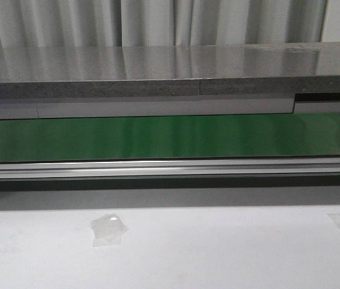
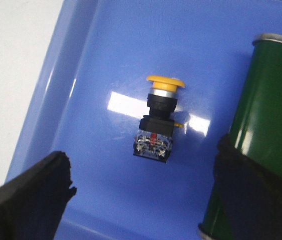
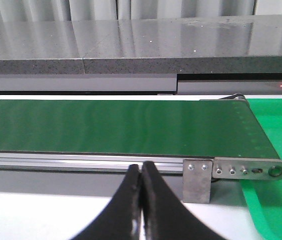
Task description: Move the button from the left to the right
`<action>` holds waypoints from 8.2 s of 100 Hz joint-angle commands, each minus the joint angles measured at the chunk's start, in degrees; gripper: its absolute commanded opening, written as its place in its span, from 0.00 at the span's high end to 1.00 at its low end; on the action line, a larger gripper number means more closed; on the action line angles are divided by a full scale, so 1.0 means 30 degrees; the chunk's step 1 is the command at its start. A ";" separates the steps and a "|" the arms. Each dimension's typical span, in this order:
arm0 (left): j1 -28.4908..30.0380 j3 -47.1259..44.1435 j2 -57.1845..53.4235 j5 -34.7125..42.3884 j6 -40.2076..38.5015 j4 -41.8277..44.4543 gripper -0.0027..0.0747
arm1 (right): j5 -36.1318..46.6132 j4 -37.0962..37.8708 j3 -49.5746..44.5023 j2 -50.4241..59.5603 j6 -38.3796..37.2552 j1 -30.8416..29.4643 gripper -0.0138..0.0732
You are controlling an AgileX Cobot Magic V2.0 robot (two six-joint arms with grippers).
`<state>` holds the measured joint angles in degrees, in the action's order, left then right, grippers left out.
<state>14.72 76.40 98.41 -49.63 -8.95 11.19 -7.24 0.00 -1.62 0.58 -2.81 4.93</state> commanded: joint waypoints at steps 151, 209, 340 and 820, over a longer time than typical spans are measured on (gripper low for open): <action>0.0301 0.3599 0.6602 0.1105 0.0065 -0.0292 0.97 | 0.1690 0.0268 0.0310 0.0354 0.0087 0.0054 0.92; -0.0394 0.3599 0.0642 0.0019 0.2421 -0.1371 0.99 | 0.1690 0.0268 0.0310 0.0354 0.0087 0.0054 0.92; -0.4039 0.2543 0.1040 -0.0961 0.3700 -0.3211 0.25 | 0.1690 0.0268 0.0310 0.0354 0.0087 0.0054 0.92; -0.4039 -1.8160 -2.5268 1.4775 0.7185 -0.9214 0.99 | -1.0990 -0.3677 1.9263 -2.0539 0.3029 0.0054 0.10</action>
<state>2.86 20.32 22.28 -9.97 12.55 -15.74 -43.49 -9.68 51.87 -60.36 2.70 4.93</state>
